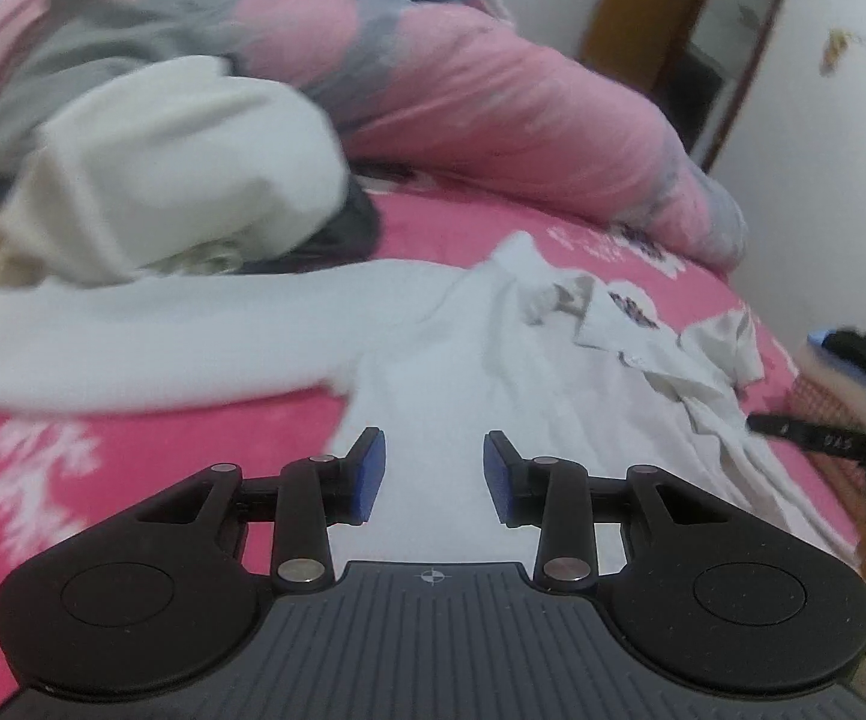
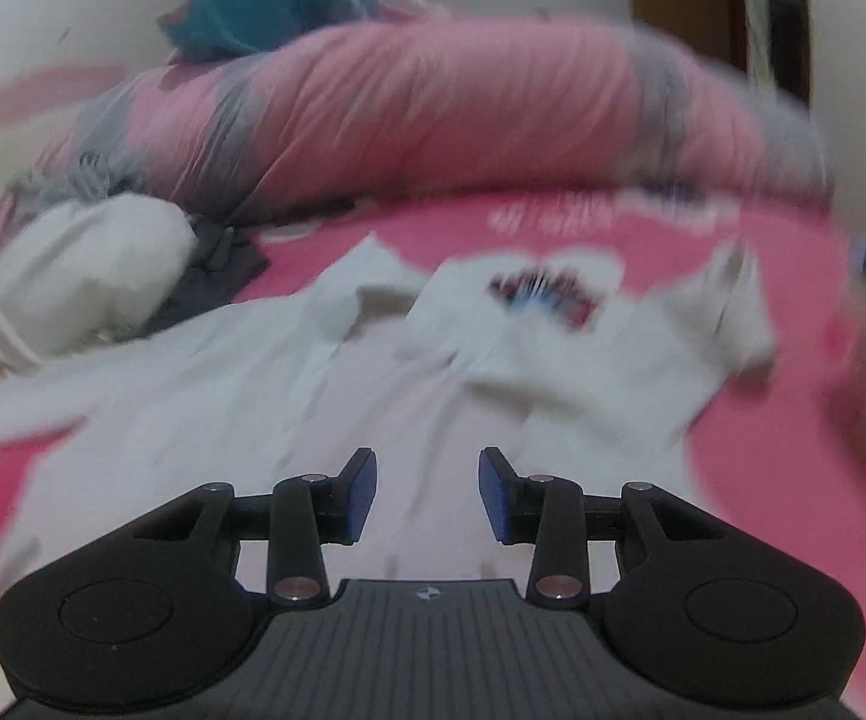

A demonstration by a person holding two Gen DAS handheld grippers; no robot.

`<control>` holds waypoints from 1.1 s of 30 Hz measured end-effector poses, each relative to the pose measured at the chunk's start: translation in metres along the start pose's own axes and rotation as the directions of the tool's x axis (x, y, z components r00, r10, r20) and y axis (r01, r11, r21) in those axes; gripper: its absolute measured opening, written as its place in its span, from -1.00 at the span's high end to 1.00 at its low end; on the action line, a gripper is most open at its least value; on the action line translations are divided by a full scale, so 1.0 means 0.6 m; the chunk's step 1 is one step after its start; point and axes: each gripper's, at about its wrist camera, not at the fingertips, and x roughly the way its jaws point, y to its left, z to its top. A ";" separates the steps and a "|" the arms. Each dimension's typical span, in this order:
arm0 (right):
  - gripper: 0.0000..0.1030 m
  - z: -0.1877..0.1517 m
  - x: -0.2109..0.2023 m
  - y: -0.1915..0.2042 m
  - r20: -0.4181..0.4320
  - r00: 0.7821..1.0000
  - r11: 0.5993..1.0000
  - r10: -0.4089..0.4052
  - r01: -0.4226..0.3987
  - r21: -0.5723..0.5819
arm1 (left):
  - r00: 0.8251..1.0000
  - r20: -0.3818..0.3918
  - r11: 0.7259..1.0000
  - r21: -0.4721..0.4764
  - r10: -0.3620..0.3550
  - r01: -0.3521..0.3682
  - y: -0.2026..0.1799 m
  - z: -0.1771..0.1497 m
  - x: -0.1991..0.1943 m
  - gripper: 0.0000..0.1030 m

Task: Fold clothes

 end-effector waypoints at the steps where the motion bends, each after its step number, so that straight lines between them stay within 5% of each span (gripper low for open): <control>1: 0.22 0.005 0.008 0.004 0.020 1.000 0.998 -0.017 0.018 -0.058 | 1.000 -0.010 1.000 0.019 0.004 -0.004 -0.012 0.002 0.020 0.30; 6: 0.22 0.021 0.082 0.044 0.095 0.992 0.923 -0.088 0.117 -0.366 | 0.998 -0.060 0.990 0.138 0.017 -0.008 -0.066 -0.004 0.114 0.30; 11: 0.22 0.024 0.198 0.087 0.121 0.987 0.813 -0.105 0.155 -0.561 | 0.998 -0.058 0.989 0.148 -0.005 0.013 -0.065 -0.016 0.155 0.30; 18: 0.33 0.034 0.294 0.084 0.109 0.980 0.802 -0.167 0.200 -0.563 | 0.998 -0.053 0.987 0.154 -0.039 0.047 -0.062 -0.034 0.204 0.30; 20: 0.91 0.037 0.321 0.083 0.106 0.977 0.799 -0.185 0.212 -0.563 | 0.997 -0.047 0.987 0.147 -0.055 0.062 -0.057 -0.041 0.209 0.30; 21: 0.93 0.047 0.316 0.072 0.101 0.979 0.837 -0.177 0.204 -0.508 | 0.997 -0.043 0.987 0.143 -0.063 0.069 -0.054 -0.045 0.210 0.30; 27: 1.00 0.066 0.292 0.059 0.086 0.989 0.880 -0.119 0.146 -0.453 | 0.993 -0.025 0.989 0.085 -0.117 0.118 -0.034 -0.047 0.211 0.30; 30: 0.75 0.075 0.281 0.053 0.080 0.993 0.897 -0.090 0.116 -0.426 | 0.991 -0.018 0.989 0.059 -0.135 0.136 -0.027 -0.047 0.212 0.30; 32: 0.24 0.061 0.297 0.077 0.064 0.994 0.856 -0.085 0.106 -0.506 | 0.990 -0.014 0.989 0.051 -0.141 0.142 -0.025 -0.048 0.212 0.30; 33: 0.18 0.054 0.306 0.089 0.056 0.995 0.832 -0.084 0.101 -0.546 | 0.990 -0.012 0.988 0.051 -0.142 0.142 -0.025 -0.048 0.212 0.30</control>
